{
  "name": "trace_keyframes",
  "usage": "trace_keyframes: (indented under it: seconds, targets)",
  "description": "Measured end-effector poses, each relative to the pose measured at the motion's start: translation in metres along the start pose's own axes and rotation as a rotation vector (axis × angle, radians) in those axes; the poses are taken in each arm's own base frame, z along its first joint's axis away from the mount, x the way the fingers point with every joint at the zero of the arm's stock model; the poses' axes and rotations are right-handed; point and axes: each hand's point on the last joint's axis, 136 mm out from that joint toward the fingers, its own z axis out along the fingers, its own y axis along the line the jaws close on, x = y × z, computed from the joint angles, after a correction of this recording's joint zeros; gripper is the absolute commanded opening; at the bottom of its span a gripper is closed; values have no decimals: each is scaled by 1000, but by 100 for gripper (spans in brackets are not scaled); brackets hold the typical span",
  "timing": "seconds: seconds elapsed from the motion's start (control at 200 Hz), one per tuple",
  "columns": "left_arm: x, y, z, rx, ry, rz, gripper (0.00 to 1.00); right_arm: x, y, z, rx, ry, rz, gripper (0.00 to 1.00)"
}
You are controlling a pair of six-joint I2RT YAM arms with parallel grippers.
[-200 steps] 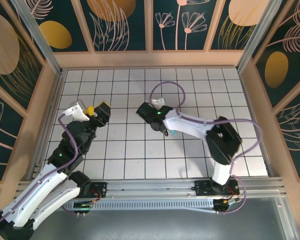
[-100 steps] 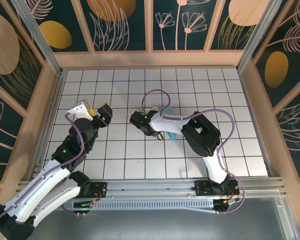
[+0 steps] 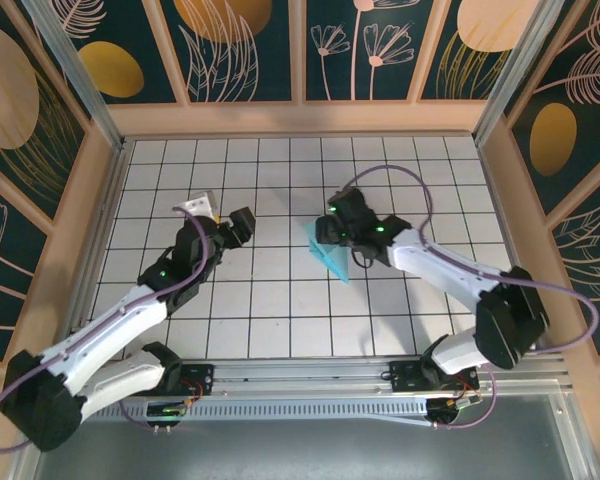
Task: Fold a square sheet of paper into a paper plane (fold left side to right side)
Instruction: Turn over the paper at the center of the table, then fold the wing for the fifth time at the center of the table.
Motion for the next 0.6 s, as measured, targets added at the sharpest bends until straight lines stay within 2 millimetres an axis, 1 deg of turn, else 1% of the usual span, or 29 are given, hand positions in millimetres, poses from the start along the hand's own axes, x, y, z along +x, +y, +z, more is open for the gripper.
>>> trace_keyframes:
  seconds: [0.055,0.155,0.245,0.315,0.45,0.601]
  targets:
    - [8,-6,11,15,42,-10,80,-1,-16,-4,-20,-17,49,79]
    - [26,-16,29,50,114,-40,78,3,-48,-7,-42,-33,146,79]
    - [46,-20,44,72,185,-75,77,11,-78,-8,-53,-48,244,80]
    - [62,-22,54,78,240,-99,77,19,-97,-8,-62,-54,316,80]
    - [93,-25,70,84,339,-139,77,33,-119,-5,-93,-56,420,80]
    - [121,-41,86,106,426,-166,75,50,-135,1,-126,-46,523,80]
